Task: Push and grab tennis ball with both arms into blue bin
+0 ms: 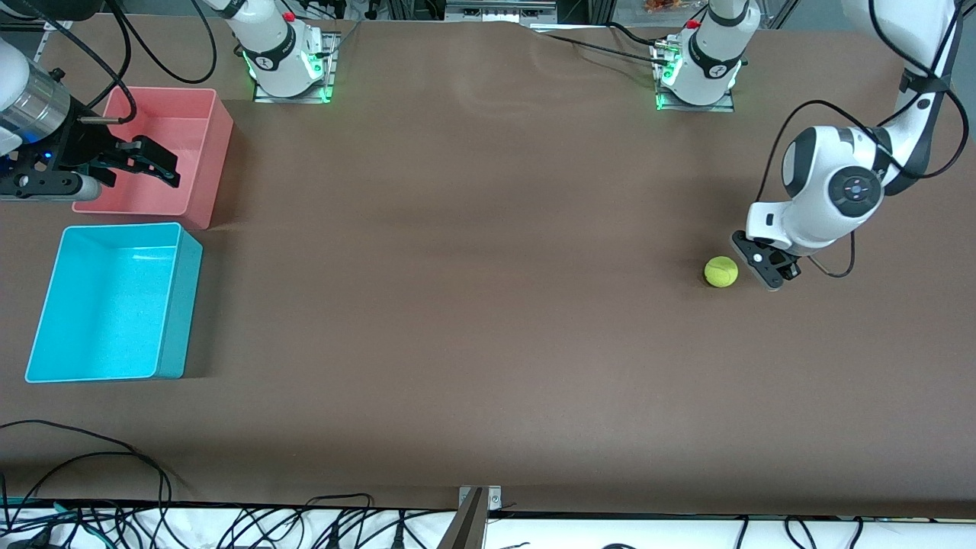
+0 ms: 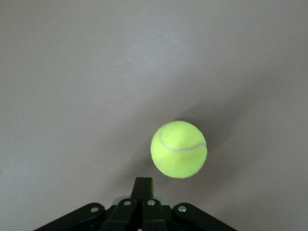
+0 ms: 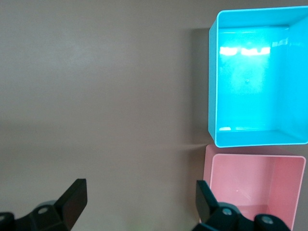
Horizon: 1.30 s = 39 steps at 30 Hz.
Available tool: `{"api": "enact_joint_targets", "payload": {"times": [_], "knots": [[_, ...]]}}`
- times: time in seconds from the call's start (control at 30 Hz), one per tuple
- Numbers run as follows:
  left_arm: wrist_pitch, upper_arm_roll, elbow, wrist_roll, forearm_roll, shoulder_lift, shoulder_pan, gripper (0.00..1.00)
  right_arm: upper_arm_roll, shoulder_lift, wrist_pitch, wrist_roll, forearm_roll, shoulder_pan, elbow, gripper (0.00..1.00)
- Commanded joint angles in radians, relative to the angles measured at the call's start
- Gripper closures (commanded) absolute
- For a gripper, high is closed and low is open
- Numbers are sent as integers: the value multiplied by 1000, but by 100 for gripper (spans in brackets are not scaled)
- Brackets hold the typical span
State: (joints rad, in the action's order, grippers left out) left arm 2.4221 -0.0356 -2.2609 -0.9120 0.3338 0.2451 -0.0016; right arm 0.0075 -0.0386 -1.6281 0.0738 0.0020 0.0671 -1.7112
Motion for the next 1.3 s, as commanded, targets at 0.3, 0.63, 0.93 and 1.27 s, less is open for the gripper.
{"api": "enact_joint_targets", "payload": {"times": [0.3,0.63,0.93,1.27], "knots": [[38,2,1,-41,125,37,6,100,2,-6,19,4,7,0,15,0],[109,2,1,-41,146,86,6,100,2,-6,19,4,6,0,15,0],[137,3,-2,43,160,99,-4,100,2,-6,19,4,7,0,15,0],[132,124,-9,349,131,100,-55,100,2,-4,19,4,6,0,15,0]]}}
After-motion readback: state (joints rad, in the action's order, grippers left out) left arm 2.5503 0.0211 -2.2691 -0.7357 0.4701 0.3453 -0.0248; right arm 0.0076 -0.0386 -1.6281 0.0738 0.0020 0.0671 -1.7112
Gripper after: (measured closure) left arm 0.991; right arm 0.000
